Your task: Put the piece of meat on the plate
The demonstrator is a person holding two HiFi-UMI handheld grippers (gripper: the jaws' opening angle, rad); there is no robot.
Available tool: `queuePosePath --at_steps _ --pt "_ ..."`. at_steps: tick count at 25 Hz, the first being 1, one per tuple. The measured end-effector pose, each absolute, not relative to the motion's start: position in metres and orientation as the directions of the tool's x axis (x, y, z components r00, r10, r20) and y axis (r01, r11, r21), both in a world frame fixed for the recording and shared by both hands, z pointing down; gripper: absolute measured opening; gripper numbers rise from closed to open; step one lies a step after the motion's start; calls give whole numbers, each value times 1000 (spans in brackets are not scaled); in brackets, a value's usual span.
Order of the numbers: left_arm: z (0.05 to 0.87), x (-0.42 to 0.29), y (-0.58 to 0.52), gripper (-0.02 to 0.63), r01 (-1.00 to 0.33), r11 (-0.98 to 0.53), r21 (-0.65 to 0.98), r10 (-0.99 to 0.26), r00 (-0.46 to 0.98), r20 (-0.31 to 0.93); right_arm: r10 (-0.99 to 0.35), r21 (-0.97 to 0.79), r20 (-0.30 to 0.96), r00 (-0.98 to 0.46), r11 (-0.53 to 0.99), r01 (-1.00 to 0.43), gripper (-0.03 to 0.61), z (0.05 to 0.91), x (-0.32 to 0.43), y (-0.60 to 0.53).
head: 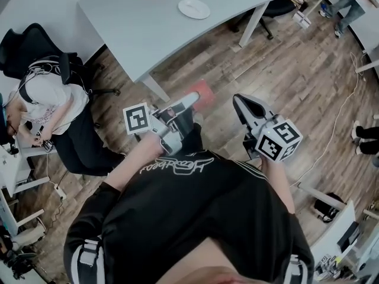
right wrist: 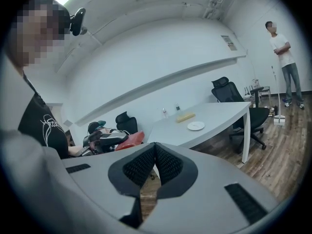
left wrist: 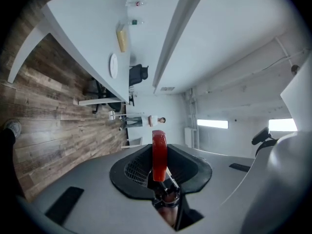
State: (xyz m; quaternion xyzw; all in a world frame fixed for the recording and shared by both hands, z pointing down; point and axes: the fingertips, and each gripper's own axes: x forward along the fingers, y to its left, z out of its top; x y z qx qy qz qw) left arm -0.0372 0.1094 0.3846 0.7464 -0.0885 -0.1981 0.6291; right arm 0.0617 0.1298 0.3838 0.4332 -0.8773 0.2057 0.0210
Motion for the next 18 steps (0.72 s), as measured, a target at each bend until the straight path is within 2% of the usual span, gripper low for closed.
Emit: queuePosePath --at_steps 14,18 --pt "394 -30 -107 89 91 -128 988 -375 918 -133 -743 -404 270 -612 489 -773 8 402 71 -82" --pt "391 -31 -129 89 84 -126 989 -377 918 -125 -747 -404 266 -610 488 -774 8 394 71 -106"
